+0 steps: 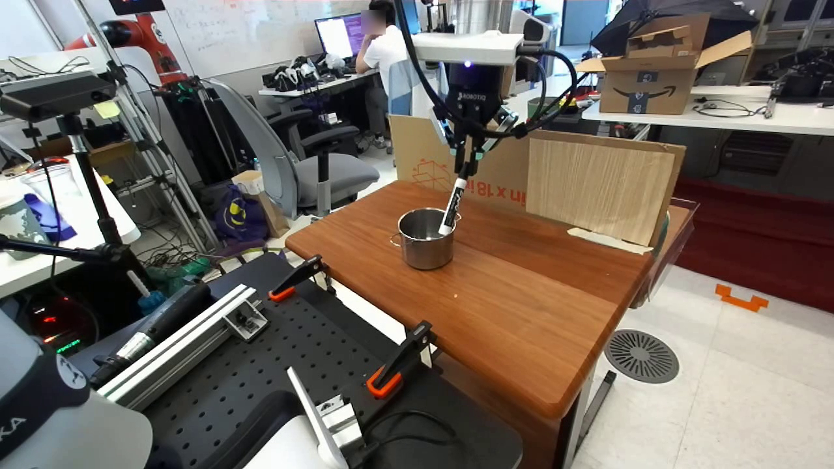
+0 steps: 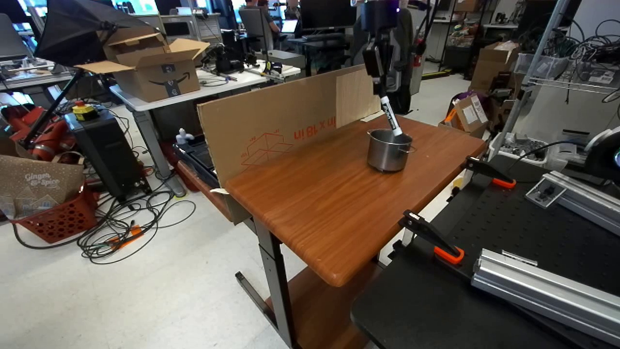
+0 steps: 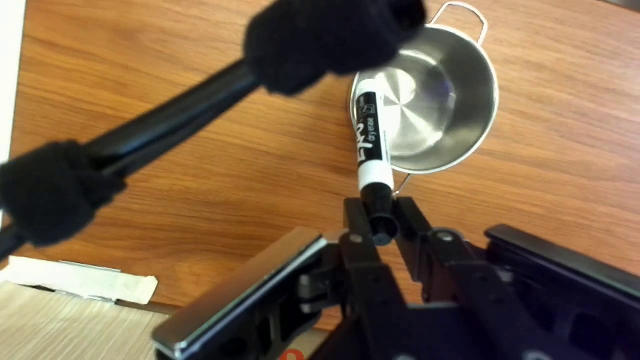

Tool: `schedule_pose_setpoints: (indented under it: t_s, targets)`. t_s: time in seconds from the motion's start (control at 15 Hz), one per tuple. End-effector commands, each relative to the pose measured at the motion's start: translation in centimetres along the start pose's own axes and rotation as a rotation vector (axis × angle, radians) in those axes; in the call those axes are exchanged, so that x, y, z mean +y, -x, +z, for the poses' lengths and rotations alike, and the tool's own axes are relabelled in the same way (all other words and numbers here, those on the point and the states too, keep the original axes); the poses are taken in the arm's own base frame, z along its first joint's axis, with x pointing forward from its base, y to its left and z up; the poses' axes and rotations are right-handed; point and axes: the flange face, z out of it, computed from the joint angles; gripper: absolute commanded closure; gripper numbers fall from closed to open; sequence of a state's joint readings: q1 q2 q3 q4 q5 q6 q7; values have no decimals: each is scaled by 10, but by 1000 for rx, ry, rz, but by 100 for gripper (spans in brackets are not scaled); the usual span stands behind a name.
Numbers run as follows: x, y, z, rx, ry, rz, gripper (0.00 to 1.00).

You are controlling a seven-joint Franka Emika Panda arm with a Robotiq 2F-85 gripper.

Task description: Remove the marker from the mug cup and place it on the table

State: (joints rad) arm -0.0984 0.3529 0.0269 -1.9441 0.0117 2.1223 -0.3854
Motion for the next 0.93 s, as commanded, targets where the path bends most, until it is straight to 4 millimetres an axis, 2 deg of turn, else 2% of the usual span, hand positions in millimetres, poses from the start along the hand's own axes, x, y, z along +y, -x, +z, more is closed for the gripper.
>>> schedule_pose_setpoints:
  t_s: [0.0,0.2,0.33,0.6,0.87]
  targets:
    - [13,17,-28,21,-19,41,95]
    - [34,24,-45,50,-13,74,95]
    - [48,26,-47,58,-20,98,95]
    - [73,22,-42,73,-27,157,95]
    - [96,6,-17,48,-46,198,95]
